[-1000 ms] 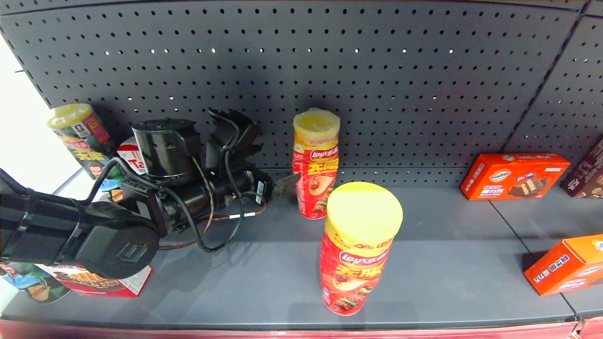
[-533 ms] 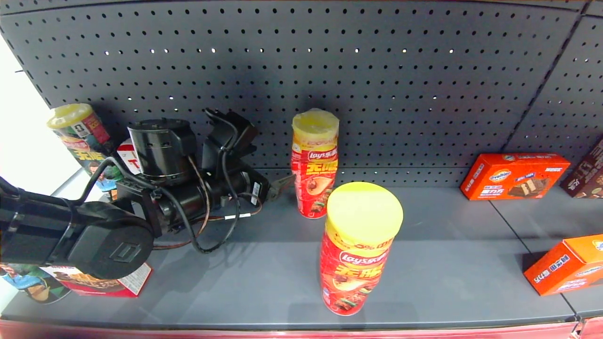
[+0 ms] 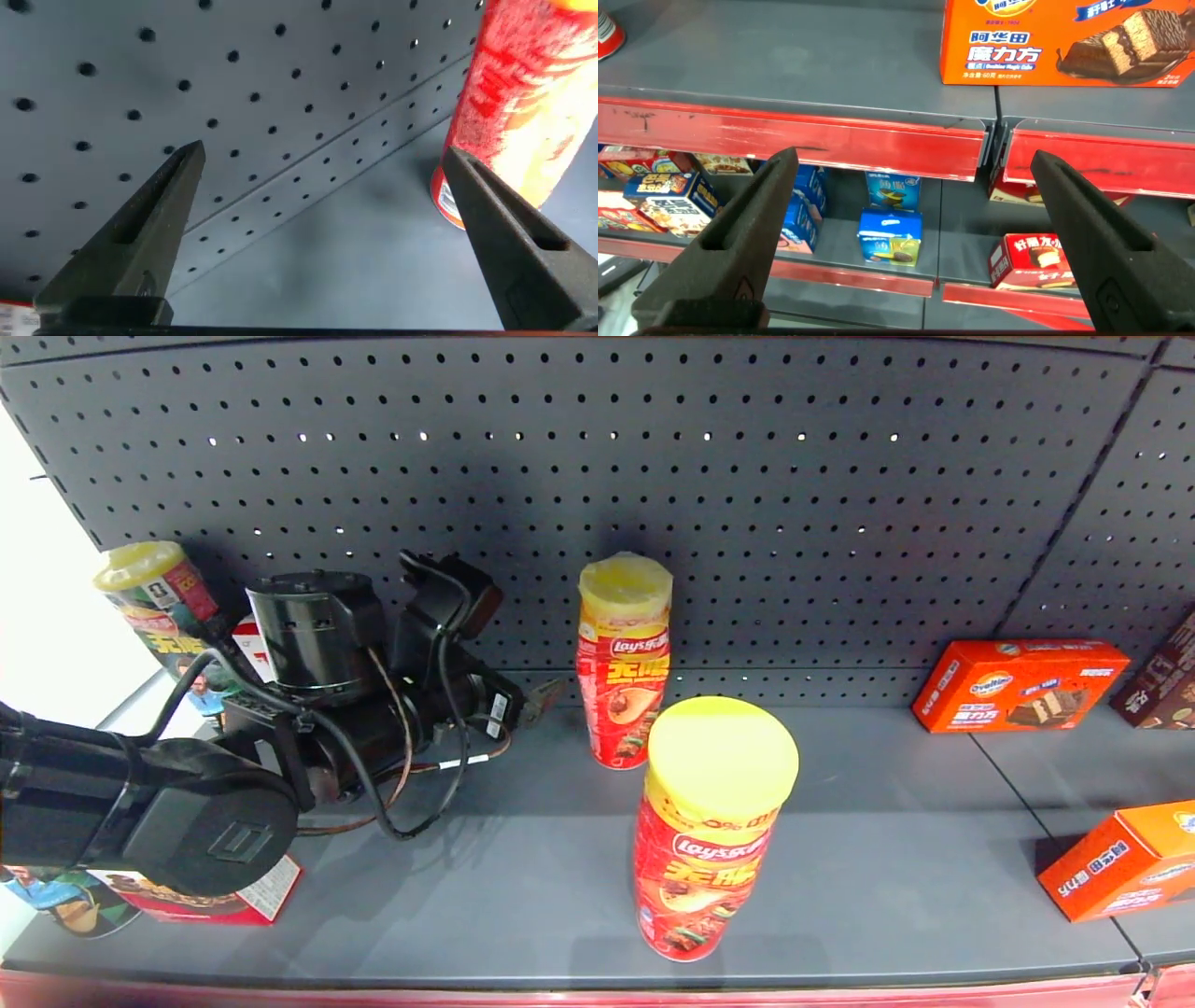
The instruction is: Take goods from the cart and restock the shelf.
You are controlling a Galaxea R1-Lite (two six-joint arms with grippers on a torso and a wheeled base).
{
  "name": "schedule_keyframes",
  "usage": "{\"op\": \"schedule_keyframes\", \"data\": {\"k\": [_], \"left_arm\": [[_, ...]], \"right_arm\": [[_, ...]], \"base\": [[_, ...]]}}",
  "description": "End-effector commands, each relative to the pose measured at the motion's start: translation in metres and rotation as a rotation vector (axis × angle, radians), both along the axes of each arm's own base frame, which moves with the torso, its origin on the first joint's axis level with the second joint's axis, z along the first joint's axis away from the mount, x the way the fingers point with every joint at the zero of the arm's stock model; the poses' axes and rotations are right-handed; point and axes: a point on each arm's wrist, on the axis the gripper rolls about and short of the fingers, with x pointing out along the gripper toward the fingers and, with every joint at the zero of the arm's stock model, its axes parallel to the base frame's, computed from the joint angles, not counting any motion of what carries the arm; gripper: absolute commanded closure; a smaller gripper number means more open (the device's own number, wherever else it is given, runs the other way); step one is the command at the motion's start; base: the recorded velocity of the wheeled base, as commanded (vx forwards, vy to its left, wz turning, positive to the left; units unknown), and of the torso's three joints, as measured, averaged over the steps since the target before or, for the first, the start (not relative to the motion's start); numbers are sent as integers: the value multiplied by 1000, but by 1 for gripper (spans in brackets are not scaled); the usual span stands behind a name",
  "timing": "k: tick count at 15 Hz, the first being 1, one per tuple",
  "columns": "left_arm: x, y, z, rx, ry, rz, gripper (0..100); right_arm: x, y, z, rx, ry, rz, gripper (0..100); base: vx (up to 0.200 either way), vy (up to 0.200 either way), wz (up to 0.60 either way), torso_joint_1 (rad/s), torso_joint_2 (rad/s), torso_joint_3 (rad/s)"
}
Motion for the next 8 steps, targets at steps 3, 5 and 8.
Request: {"op": "schedule_keyframes", "data": {"k": [3,5,8], "left_arm": [[5,-12,-16,20,41,-23,0],[6,-19,-21,23,50,-40,0],[9,-26,-20,18,42,-55,0]], "right_arm": [[0,0,0,-1,0,1,0],[0,0,0,-1,0,1,0],[0,0,0,-1,1,1,0]], "base": [[0,0,0,0,0,0],[0,0,0,0,0,0],[0,0,0,0,0,0]]}}
